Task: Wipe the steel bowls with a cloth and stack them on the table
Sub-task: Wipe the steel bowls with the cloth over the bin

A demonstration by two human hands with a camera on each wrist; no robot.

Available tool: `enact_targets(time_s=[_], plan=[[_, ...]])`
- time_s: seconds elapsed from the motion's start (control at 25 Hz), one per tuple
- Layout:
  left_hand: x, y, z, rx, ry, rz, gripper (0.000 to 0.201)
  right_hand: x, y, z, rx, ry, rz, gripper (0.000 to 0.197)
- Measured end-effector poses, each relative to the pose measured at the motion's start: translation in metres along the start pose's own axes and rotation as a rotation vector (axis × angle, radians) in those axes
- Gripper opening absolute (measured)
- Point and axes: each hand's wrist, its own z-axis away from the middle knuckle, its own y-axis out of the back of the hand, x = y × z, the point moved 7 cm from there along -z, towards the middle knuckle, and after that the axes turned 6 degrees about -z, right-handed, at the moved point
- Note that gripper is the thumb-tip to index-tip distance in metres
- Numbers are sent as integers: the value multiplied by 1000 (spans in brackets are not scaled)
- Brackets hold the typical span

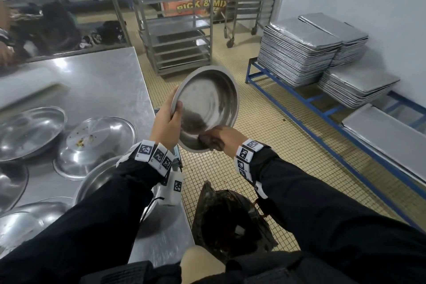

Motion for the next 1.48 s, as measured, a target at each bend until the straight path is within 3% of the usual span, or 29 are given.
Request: enact_targets(time_s=[0.12, 0.28, 0.36, 0.48, 0.6, 0.68, 0.8, 1.0, 1.08, 1.2, 1.28, 1.36, 1.48], plan=[[4, -7, -3, -26, -15, -5, 45, 6, 11, 7, 54, 44, 14, 30], [-1, -13, -8, -47, 34, 19, 45, 16, 70, 2, 496, -31, -222, 31], [0, -16, -8, -71, 52, 19, 44, 11, 87, -14, 589, -6, -356, 31], [11, -21, -2, -89, 42, 24, 41, -7, 77, -36, 418, 85, -274, 24], [14, -15, 0, 5, 82, 60, 34, -22, 48, -30, 165, 222, -254, 29], [13, -8, -2, 73, 87, 95, 28, -18, 30, -23, 32, 227, -217, 36], [12, -2, -3, 124, 68, 124, 16, -9, 22, -9, -19, 217, -273, 31], [4, -8, 0, 87, 38, 32, 35, 16, 19, -1, -107, 206, -84, 29], [1, -10, 2, 67, 50, 38, 32, 31, 27, 0, -14, 111, -165, 25], [1, -11, 6, 40, 80, 91, 30, 46, 59, 1, 318, -7, -418, 23], [-2, -14, 7, 11, 121, 71, 32, 47, 82, -6, 493, -4, -478, 27], [-4, -19, 9, -35, 168, 42, 42, 39, 96, -18, 575, 46, -407, 28], [-2, -22, 10, -53, 206, 74, 51, 31, 93, -29, 554, 109, -217, 25]])
